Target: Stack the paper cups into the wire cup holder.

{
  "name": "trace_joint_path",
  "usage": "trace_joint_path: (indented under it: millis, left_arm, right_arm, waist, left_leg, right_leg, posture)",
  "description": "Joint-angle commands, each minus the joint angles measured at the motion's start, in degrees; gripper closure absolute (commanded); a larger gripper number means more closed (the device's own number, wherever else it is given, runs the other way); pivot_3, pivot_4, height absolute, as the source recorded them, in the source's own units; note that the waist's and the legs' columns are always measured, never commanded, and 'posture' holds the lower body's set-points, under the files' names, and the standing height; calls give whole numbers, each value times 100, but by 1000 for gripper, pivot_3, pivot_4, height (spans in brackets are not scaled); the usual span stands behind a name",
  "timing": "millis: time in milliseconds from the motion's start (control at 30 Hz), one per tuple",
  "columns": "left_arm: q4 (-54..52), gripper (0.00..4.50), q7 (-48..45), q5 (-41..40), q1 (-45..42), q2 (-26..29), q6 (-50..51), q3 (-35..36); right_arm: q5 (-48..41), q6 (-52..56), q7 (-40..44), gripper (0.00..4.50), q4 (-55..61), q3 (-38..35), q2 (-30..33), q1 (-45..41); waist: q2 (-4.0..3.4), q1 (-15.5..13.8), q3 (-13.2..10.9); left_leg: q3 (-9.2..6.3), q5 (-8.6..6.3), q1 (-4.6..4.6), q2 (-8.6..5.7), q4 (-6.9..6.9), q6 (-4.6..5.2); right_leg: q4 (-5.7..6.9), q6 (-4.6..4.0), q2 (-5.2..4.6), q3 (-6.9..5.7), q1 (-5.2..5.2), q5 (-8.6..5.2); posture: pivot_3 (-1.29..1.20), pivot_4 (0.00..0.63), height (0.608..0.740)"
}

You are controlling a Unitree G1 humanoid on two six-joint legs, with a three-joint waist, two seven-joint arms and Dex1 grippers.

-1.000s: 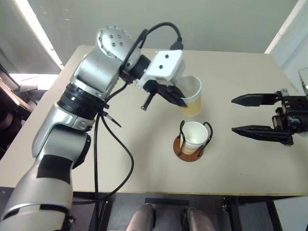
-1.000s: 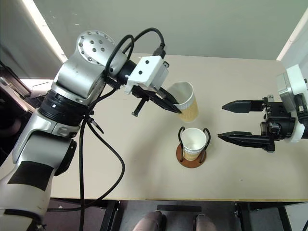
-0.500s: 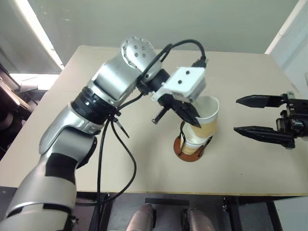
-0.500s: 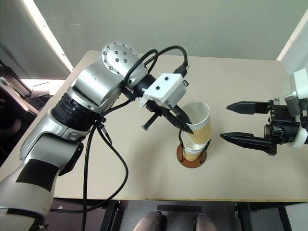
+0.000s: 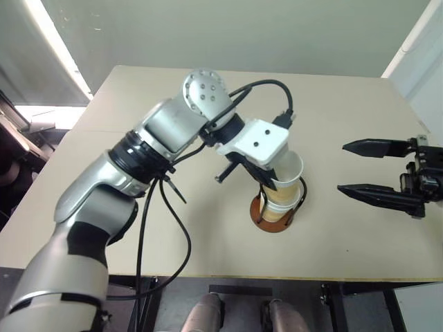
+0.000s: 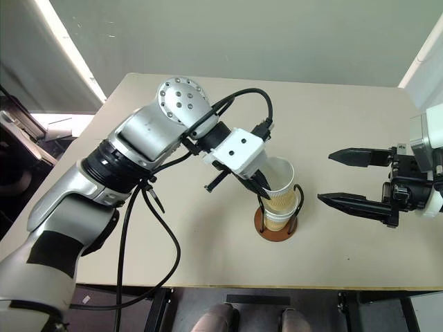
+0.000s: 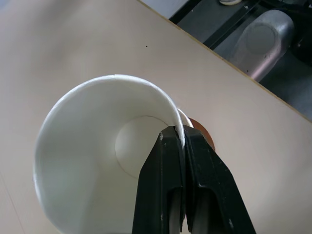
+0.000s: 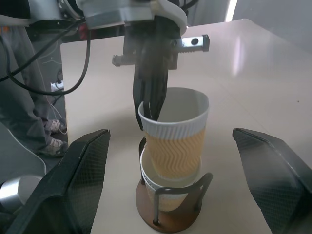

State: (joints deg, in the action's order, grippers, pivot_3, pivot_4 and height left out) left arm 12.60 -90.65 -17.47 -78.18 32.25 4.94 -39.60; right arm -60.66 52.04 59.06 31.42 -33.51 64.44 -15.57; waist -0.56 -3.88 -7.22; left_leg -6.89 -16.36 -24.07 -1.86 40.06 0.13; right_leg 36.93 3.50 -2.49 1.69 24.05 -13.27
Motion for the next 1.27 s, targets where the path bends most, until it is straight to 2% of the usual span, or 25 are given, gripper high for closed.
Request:
trace_joint_path:
  millis: [33, 100, 300, 467, 500, 633, 800, 1000, 1200, 1267]
  left_arm:
    - [41, 4291, -185, 124, -4, -140, -39, 16]
    - [4, 3889, -185, 37, -28, -254, 163, -39]
    - [351, 1873, -185, 93, -228, -393, 126, 45]
    - [775, 180, -40, 82, -241, -522, 504, 702]
    - [808, 44, 60, 95, -179, -502, 553, 854]
    - [702, 44, 231, 99, 181, -292, 737, 1397]
    - [180, 44, 1116, 0, 892, 95, 1662, 2264]
    - [-86, 44, 3017, -9, 1940, 164, 2492, 3577]
    - [-361, 44, 4526, 151, 3136, 280, 2644, 4600]
    - [-454, 44, 4896, 406, 3616, 406, 2410, 4727]
  right_arm:
    - [-79, -100, 45, 317, 53, -322, 146, 19]
    - [-81, -117, 65, 317, 40, -317, 170, 39]
    - [-55, -173, 77, 317, -17, -209, 203, 16]
    - [79, -367, -105, 317, -155, 137, 91, -206]
    - [163, -411, -214, 317, -212, 248, 58, -276]
    - [566, -617, -461, 317, -418, 636, -63, -406]
    - [1035, -697, -898, 317, -971, 1245, -398, -775]
    - [2091, -938, -1514, 317, -2262, 2008, -952, -1361]
    - [3033, -1174, -1644, 317, -3456, 2459, -1079, -1721]
    - [3176, -1216, -1632, 317, -3832, 2490, -1161, -1874]
  waist:
    - [0, 0, 0]
    - [0, -4, 0]
    - [0, -7, 0]
    - [0, -7, 0]
    - [0, -7, 0]
    - [-2, 1, 1]
    - [-4, 24, 3]
    - [-4, 20, 3]
    - [-6, 19, 4]
    - [-6, 26, 4]
  left_leg:
    - [0, 0, 0, 0, 0, 0]
    - [0, 0, 1, 0, 0, 0]
    - [1, -1, 4, 1, -1, 1]
    - [3, -1, 4, 1, 0, 2]
    - [3, -1, 4, 1, 0, 2]
    - [3, -1, 6, 1, 1, 2]
    - [5, 1, 9, 1, 3, 3]
    - [6, 4, 15, 0, 10, 8]
    - [7, 8, 17, 0, 3, 5]
    - [10, 8, 20, -1, 4, 5]
  right_leg:
    - [0, 0, 0, 0, 0, 0]
    - [0, 0, 0, 0, -1, 0]
    - [2, 1, 0, 0, -4, 1]
    - [1, 2, 0, 0, -4, 1]
    - [1, 2, 0, 0, -4, 1]
    - [1, 3, 0, 0, -4, 1]
    - [3, 4, 2, 0, -4, 1]
    - [0, 6, 2, 2, -5, 2]
    - [0, 5, 3, 1, -1, 2]
    - [0, 4, 3, 6, -2, 2]
  posture:
    - [0, 150, 740]
    - [0, 150, 740]
    - [0, 150, 740]
    - [0, 150, 740]
    - [0, 150, 740]
    - [0, 150, 740]
    - [0, 150, 740]
    - [0, 150, 740]
    - [0, 150, 740]
    - [0, 150, 740]
